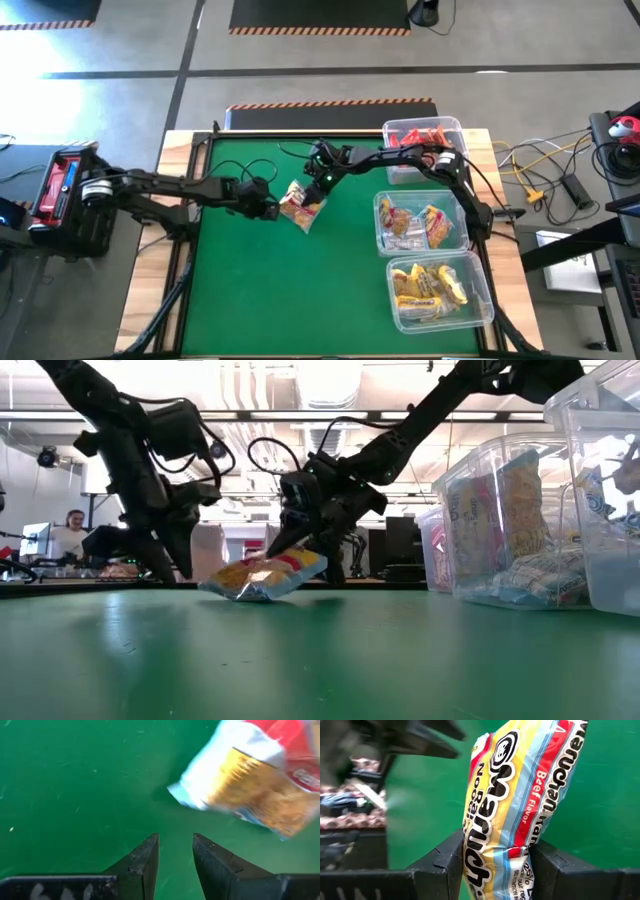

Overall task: Sort Maruchan noodles
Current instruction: Put the blue noodle pack into the middle transparent bin

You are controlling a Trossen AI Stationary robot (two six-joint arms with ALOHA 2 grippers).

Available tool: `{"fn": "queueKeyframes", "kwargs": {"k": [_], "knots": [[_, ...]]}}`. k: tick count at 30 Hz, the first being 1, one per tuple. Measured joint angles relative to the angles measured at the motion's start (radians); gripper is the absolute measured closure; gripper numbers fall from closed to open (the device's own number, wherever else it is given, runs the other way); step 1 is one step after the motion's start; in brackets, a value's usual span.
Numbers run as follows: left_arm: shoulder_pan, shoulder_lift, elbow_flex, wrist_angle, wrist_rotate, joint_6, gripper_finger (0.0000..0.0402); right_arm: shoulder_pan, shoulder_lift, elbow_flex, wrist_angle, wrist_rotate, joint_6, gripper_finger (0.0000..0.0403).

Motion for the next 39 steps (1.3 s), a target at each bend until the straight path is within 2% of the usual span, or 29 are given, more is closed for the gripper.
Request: {"fn": "queueKeyframes", "kwargs": {"k": [5,11,17,27,33,39], "knots": [[0.000,0.034,0.000,0.014,-0.003,0.001,0.0299,-0.008,-0.005,0.010,0.002,-0.076,-0.029,0.0250],[0.000,0.039,0.000,0.016,-0.003,0.026,0.0299,-0.016,-0.006,0.010,0.000,-0.087,-0.020,0.0252],[0.000,0.038,0.000,0.016,-0.003,0.028,0.0299,-0.055,-0.022,0.030,-0.020,-0.202,0.012,0.0252],[0.000,0.042,0.000,0.017,-0.005,0.031,0.0299,-0.114,-0.097,0.102,-0.107,-0.263,-0.012,0.0252],[0.000,0.044,0.000,0.017,-0.015,0.054,0.0299,-0.146,-0.170,0.186,-0.361,-0.239,-0.175,0.0252],[0.001,0.044,-0.001,0.019,-0.040,0.076,0.0299,-0.150,-0.243,0.254,-0.699,-0.139,-0.378,0.0252]]}}
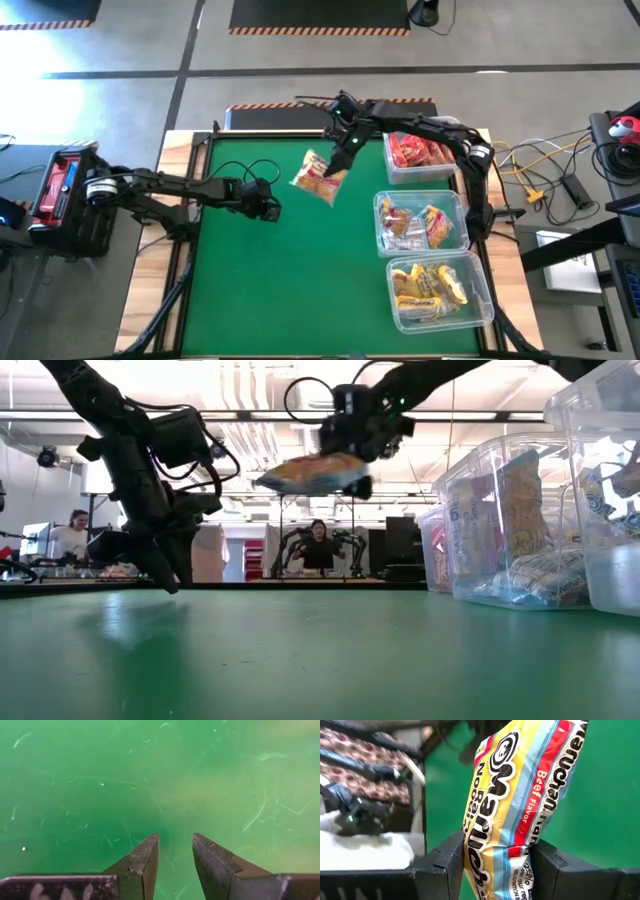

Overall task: Sort Maruchan noodles
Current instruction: Put the blue noodle pack into the middle transparent bin

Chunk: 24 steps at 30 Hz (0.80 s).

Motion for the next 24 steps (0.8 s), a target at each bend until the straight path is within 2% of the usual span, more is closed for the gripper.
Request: {"fn": "queueKeyframes", "kwargs": {"k": [6,9,14,19,24], "knots": [[0.000,0.000,0.000,0.002,0.000,0.015,0.0299,0.000,-0.045,0.044,-0.339,0.024,-0.132,0.0252],[0.000,0.000,0.000,0.002,0.000,0.017,0.0299,0.002,-0.094,0.035,-0.383,0.071,-0.173,0.0252],[0.000,0.000,-0.001,0.002,-0.003,0.027,0.0299,0.005,-0.174,0.034,-0.477,0.075,-0.242,0.0252],[0.000,0.000,-0.002,0.002,-0.037,-0.014,0.0299,0.037,-0.238,0.030,-0.517,0.140,-0.258,0.0252],[-0.001,0.000,-0.002,0.005,-0.091,-0.058,0.0299,0.082,-0.296,-0.002,-0.640,0.216,-0.302,0.0252]]}}
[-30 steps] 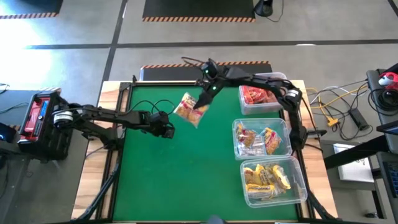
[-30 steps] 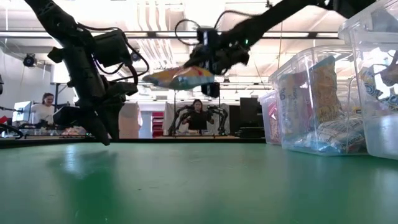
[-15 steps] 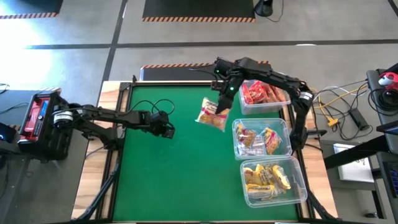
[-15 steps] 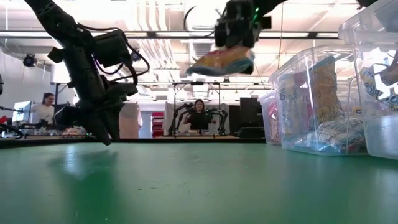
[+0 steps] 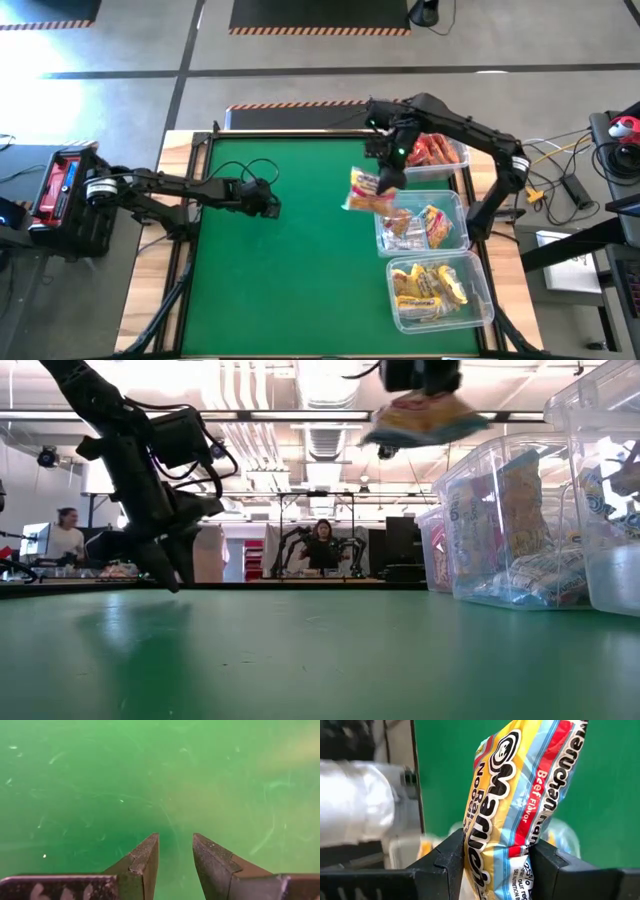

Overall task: Sort Maruchan noodles
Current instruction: Put the blue noodle pack into the middle transparent bin

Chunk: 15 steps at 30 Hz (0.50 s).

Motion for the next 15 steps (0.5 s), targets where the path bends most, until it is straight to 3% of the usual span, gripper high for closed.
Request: {"fn": "queueKeyframes", "kwargs": {"k": [9,13,15], "knots": [[-0.003,0.000,0.000,0.015,-0.015,-0.085,0.0299,0.087,-0.217,-0.218,-0.025,0.091,0.072,0.0252],[-0.003,0.000,0.000,0.031,-0.019,-0.103,0.0299,0.110,-0.331,-0.357,0.047,0.099,0.126,0.0252],[-0.003,0.000,0.000,0.046,-0.019,-0.107,0.0299,0.117,-0.380,-0.423,0.087,0.164,0.171,0.0252]]}}
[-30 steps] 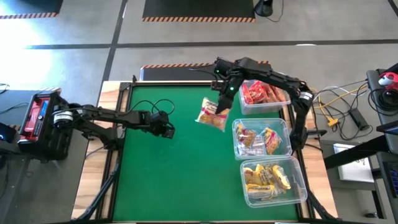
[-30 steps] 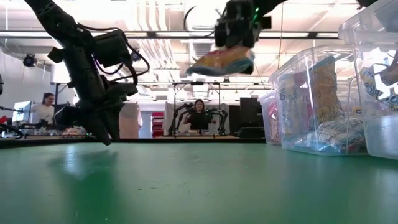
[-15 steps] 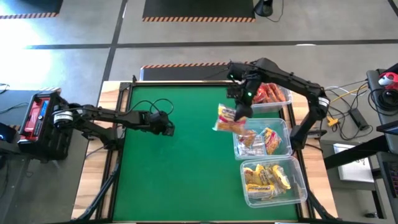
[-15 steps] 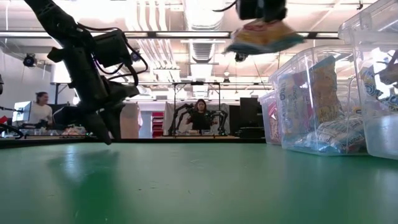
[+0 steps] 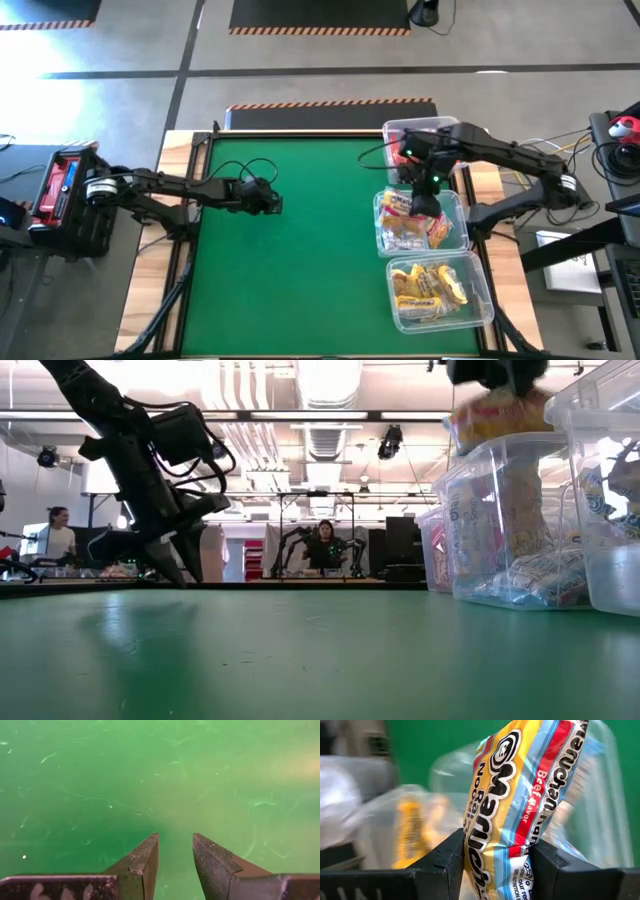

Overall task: Sort Maruchan noodles
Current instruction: Put the blue noodle pack into the middle transparent bin, then return to Home Position

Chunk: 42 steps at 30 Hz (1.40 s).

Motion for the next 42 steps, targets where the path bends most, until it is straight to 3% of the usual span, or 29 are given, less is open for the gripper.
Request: {"fn": "queueKeyframes", "kwargs": {"k": [4,14,25,30,35,42], "knots": [[0.000,0.000,0.000,0.010,0.000,-0.034,0.0299,0.000,-0.071,-0.111,0.009,0.134,0.062,0.0252],[-0.005,0.000,0.008,0.031,0.009,-0.072,0.0299,0.000,-0.155,-0.266,0.044,0.136,0.106,0.0226],[-0.024,-0.002,0.056,0.037,0.046,-0.076,0.0299,0.000,-0.238,-0.203,0.038,0.137,0.026,0.0213],[-0.056,-0.013,0.153,0.038,0.063,0.055,0.0299,0.000,-0.320,-0.204,0.224,0.171,0.050,0.0215],[-0.155,-0.021,0.295,-0.009,0.054,0.161,0.0299,0.000,-0.440,-0.292,0.455,0.253,0.131,0.0216],[-0.293,-0.022,0.540,-0.378,-0.141,0.218,0.0299,0.000,-0.600,-0.505,0.673,0.410,0.225,0.0216]]}}
